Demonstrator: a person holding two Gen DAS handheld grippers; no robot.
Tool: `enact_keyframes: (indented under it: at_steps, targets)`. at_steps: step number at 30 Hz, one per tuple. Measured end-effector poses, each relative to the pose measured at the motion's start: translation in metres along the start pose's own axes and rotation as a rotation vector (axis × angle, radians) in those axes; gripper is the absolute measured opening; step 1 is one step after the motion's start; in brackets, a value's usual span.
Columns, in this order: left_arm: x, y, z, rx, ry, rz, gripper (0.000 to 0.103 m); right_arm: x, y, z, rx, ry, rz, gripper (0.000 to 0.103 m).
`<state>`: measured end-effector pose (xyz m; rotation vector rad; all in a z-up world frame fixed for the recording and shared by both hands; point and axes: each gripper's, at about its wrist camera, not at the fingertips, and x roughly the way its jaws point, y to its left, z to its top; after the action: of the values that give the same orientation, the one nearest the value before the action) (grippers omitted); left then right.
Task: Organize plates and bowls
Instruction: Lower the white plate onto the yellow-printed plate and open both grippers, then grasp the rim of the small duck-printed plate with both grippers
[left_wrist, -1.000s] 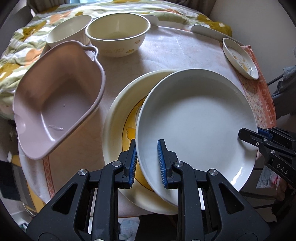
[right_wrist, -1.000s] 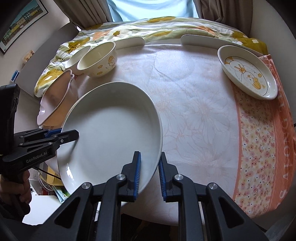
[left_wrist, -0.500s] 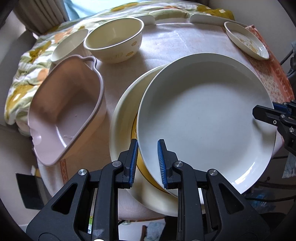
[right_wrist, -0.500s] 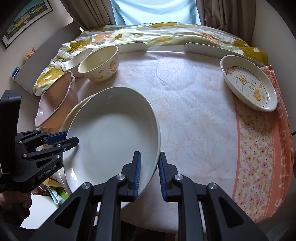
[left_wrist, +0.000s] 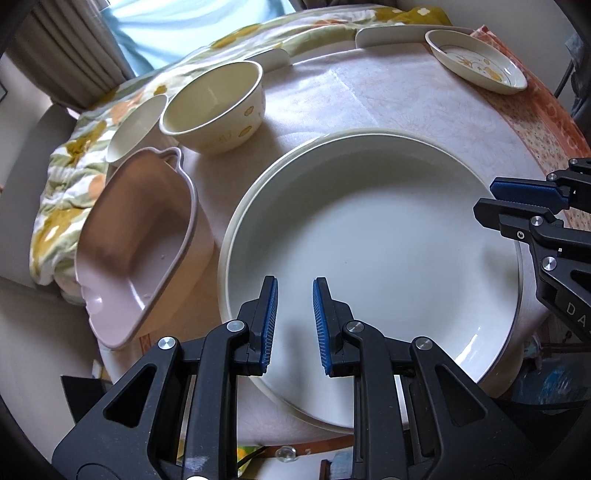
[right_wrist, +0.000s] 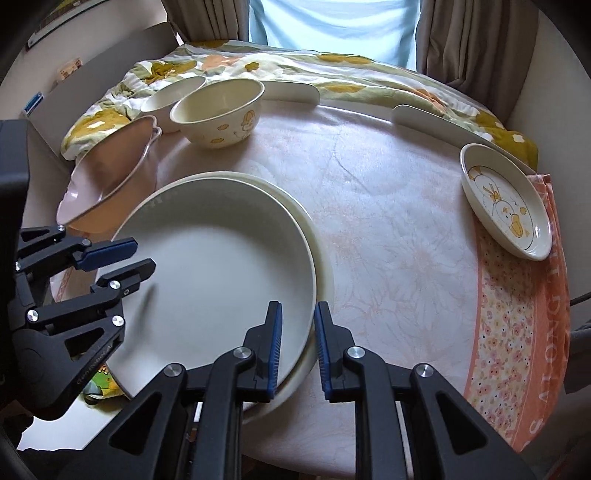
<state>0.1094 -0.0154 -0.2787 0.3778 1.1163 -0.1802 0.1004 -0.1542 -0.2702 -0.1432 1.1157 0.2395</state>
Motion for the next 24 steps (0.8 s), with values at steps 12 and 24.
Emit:
enact_keyframes:
  at_steps: [12,24]
  targets:
    - [-0.004,0.017,0.000,-0.078,0.004,-0.047,0.018,-0.009,-0.009,0.002,0.082,-0.020,0.045,0.016]
    - [-0.056,0.040,0.018,-0.112,-0.135,-0.063,0.102,-0.035,-0.034,0.011,0.212,-0.111,0.089,0.103]
